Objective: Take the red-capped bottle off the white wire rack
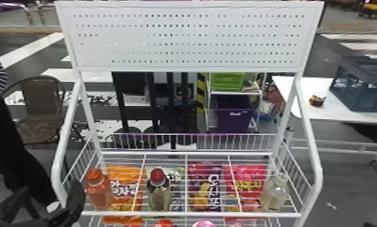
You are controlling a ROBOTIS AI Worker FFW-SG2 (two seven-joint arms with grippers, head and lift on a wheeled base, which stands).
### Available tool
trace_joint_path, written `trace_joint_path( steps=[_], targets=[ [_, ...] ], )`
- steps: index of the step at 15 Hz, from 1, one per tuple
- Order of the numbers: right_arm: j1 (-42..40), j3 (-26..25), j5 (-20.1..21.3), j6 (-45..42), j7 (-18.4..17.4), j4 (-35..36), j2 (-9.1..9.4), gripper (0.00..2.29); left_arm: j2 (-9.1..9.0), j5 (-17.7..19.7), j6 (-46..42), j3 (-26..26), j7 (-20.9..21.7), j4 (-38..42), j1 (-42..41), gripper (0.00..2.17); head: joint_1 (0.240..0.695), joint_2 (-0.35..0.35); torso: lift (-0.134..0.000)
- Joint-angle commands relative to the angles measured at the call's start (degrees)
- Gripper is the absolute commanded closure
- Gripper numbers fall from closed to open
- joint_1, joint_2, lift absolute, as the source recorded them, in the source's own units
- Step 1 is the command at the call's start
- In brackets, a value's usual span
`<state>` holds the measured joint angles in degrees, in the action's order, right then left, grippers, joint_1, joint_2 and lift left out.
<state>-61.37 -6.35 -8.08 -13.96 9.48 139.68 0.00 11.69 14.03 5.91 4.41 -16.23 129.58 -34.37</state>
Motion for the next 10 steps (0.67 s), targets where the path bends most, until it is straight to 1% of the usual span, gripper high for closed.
trace_joint_path(
  steps=[1,3,5,8,10],
  targets=[
    [-0.07,0.02,0.08,0.04,0.01,0.16,0.05,1.22,0.0,-0.05,-0.32,-0.19,0.06,-0.29,-0.08,0.04,0.499,0.0,0.0],
    [-0.07,0.11,0.08,0.04,0.01,0.16,0.05,1.22,0.0,-1.46,-1.02,-2.65,-0.12,-1.7,-0.17,0.05,0.499,0.0,0.0],
    [0.11,0.11,0.08,0.21,0.01,0.07,0.05,1.22,0.09,-5.15,-4.89,-8.72,-0.91,-5.21,-0.43,0.05,0.499,0.0,0.0],
    [0.2,0.2,0.17,0.21,0.01,-0.02,0.05,1.22,0.62,-8.23,-15.61,-17.86,-4.86,-14.44,0.97,0.05,0.499,0.0,0.0],
    [0.2,0.2,-0.01,0.21,0.01,-0.28,0.05,1.22,0.7,-9.72,-17.02,-22.87,-7.23,-20.68,4.14,0.08,0.499,0.0,0.0]
  ],
)
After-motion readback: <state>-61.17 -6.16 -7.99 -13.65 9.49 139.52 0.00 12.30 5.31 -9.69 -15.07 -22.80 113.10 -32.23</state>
